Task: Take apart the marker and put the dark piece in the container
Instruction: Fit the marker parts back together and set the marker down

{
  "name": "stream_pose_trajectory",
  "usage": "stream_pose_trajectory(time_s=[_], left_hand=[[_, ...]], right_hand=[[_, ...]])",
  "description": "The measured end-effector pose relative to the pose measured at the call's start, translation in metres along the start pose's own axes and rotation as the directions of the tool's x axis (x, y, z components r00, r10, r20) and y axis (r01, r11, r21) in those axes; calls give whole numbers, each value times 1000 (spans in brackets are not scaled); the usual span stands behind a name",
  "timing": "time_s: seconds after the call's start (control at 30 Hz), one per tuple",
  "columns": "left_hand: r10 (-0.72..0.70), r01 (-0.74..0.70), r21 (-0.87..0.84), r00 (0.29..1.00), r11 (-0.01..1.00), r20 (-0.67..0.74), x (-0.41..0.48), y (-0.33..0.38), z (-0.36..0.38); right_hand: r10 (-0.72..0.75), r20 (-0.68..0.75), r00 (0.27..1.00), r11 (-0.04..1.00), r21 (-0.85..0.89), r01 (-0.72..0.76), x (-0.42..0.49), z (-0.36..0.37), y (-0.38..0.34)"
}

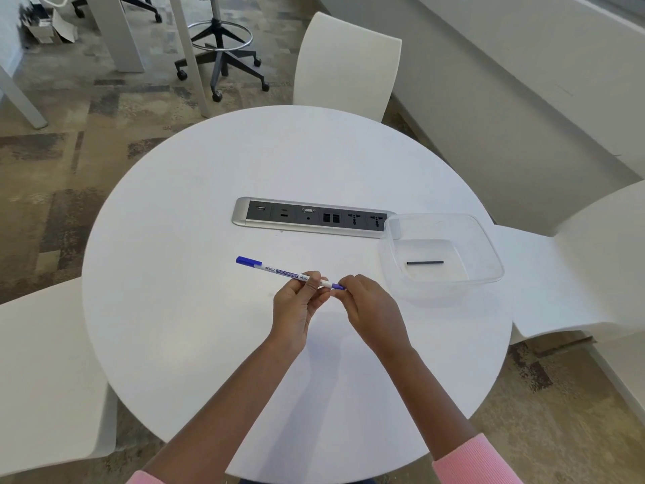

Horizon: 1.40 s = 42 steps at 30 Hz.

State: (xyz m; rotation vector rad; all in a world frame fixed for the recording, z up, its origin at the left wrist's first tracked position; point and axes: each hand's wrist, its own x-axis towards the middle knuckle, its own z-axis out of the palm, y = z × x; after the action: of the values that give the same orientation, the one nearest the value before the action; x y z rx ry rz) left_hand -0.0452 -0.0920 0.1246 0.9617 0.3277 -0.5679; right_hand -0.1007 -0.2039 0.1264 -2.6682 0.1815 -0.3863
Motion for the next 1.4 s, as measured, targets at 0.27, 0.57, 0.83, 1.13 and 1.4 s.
stream_pose_trajectory(time_s=[0.27,0.57,0.83,1.13,1.4], left_hand=[[23,-24,29,999,999,37,0,3,4],[6,-7,11,1000,1000,23,1,7,2],[-38,38,-29,999,999,4,-1,5,1],[-20,21,-30,999,999,50,0,6,3],[12,-13,13,998,1000,62,1,9,5]], right_hand=[[191,202,961,923,298,-246,10,-7,-5],[308,293,905,751,509,-420,8,-13,-12],[-4,125,992,998,62,-4,4,-9,-3],[282,295,913,773,494,-398,12,-10,-12],[354,525,774,421,650,-633,17,-17,-15]])
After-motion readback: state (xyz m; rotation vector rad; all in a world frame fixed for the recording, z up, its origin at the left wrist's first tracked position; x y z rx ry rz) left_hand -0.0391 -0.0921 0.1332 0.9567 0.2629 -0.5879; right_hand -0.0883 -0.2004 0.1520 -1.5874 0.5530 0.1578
